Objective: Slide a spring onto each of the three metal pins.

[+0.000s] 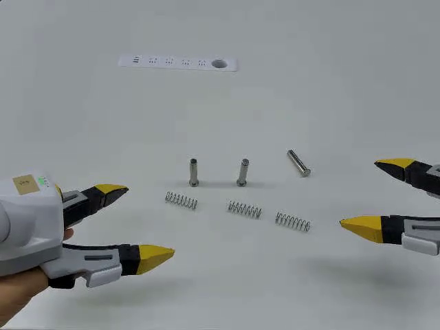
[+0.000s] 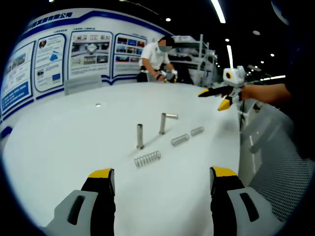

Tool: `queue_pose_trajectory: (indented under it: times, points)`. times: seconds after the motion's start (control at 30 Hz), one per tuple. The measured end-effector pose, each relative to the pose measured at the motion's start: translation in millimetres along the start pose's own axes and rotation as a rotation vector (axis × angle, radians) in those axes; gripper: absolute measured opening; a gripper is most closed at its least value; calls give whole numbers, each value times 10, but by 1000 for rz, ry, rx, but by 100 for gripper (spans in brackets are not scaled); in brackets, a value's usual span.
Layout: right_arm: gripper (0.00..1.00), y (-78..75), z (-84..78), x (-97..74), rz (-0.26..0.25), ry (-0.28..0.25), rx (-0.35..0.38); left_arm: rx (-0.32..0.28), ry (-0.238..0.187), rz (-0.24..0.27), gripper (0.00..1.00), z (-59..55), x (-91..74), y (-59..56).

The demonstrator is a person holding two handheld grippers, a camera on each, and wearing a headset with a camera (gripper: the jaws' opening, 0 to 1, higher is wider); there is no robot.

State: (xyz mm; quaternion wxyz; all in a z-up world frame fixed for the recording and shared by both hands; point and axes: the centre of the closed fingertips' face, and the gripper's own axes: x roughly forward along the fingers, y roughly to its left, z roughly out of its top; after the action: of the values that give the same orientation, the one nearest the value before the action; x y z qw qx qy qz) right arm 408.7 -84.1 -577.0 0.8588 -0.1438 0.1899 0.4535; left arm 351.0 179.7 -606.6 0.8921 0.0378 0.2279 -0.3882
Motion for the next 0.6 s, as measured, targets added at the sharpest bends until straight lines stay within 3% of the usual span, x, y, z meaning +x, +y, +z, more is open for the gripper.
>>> queue_pose_trajectory:
  times: [0.33,0.6]
  points:
    - [73,-85,22,-27,-31,4,12,-2,-7,-7,80,-2,22,-6]
    - [71,-176,49,60,-48,29,16,1,-14,-7,80,23,25,-19]
